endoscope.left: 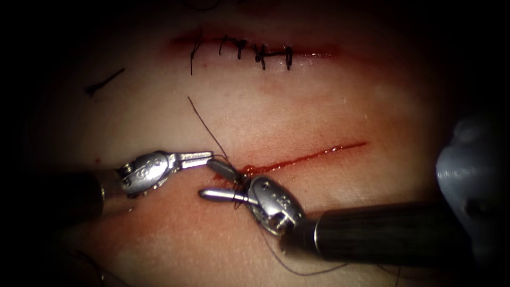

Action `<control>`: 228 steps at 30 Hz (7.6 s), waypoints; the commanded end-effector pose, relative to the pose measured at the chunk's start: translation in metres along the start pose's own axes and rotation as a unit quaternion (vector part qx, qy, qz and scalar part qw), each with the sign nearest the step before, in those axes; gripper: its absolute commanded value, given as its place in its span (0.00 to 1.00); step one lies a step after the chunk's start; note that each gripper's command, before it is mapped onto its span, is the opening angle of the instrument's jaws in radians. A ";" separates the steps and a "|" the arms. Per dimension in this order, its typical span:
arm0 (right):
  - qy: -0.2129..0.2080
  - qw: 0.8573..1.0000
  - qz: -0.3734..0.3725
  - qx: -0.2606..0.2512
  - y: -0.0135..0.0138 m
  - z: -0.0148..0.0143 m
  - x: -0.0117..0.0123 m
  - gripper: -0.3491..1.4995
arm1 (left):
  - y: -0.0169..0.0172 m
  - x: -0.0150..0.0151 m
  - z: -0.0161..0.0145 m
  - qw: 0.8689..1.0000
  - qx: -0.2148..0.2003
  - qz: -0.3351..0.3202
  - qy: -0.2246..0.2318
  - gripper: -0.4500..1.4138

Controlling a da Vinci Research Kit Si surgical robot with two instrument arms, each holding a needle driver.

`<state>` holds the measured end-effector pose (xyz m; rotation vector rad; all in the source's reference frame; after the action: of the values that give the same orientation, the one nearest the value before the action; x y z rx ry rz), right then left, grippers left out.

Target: Wound Closure

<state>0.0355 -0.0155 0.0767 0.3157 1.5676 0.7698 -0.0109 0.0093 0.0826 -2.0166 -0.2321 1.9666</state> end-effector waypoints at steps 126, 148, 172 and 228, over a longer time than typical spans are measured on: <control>-0.169 0.923 -0.105 -0.330 0.0078 0.0073 0.0002 0.00 | 0.0024 -0.0002 0.0015 1.000 -0.005 -0.006 0.021 0.00; -0.165 0.931 -0.113 -0.305 0.0026 0.0042 0.0010 0.00 | 0.0001 -0.0006 0.0002 1.000 0.002 -0.007 0.017 0.00; -0.157 0.931 -0.136 -0.301 -0.0032 -0.0011 -0.0025 0.00 | -0.0078 0.0041 0.0003 0.999 0.028 -0.013 0.013 0.00; -0.167 0.930 -0.136 -0.297 -0.0088 -0.0048 -0.0044 0.00 | -0.0190 0.0076 0.0035 0.998 0.055 0.011 -0.004 0.00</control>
<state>0.0331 -0.0251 0.0738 -0.2119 0.9700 0.8782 -0.0116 0.0302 0.0811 -1.9487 -0.1000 1.9577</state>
